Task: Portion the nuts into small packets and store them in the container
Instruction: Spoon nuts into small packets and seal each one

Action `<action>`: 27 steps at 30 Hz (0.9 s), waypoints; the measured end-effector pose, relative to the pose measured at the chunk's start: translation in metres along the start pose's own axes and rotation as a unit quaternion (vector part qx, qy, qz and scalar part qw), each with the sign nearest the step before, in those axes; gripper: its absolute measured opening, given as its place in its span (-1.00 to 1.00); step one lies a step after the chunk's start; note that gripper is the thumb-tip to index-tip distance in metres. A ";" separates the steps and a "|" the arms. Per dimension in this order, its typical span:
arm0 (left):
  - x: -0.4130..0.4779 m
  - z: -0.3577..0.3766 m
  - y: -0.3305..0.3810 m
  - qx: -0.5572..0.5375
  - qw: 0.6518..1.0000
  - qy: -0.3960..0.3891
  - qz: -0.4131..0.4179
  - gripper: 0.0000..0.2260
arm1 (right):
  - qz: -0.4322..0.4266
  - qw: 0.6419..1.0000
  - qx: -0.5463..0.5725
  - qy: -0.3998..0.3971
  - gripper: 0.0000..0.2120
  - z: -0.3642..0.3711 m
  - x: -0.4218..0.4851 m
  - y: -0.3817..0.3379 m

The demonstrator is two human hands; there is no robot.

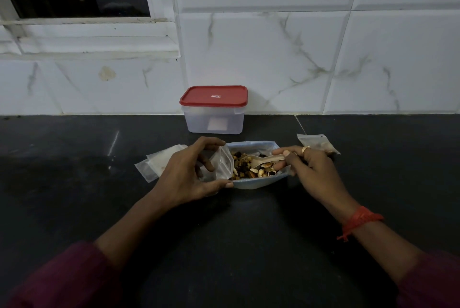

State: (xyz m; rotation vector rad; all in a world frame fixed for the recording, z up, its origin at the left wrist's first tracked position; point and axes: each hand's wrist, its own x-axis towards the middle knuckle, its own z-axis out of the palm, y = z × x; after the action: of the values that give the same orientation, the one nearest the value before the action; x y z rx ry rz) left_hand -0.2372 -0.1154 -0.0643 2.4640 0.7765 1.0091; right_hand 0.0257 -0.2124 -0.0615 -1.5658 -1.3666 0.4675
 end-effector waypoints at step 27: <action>-0.003 0.003 -0.003 0.038 0.999 0.009 -0.023 -0.27 | 0.118 0.984 0.129 0.044 -0.73 0.004 -0.002 -0.009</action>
State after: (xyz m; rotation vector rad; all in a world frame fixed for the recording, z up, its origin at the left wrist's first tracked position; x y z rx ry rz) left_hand -0.2377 -0.1152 -0.0689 2.4904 0.8896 1.0047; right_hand 0.0166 -0.2137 -0.0564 -1.5188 -1.0145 0.6830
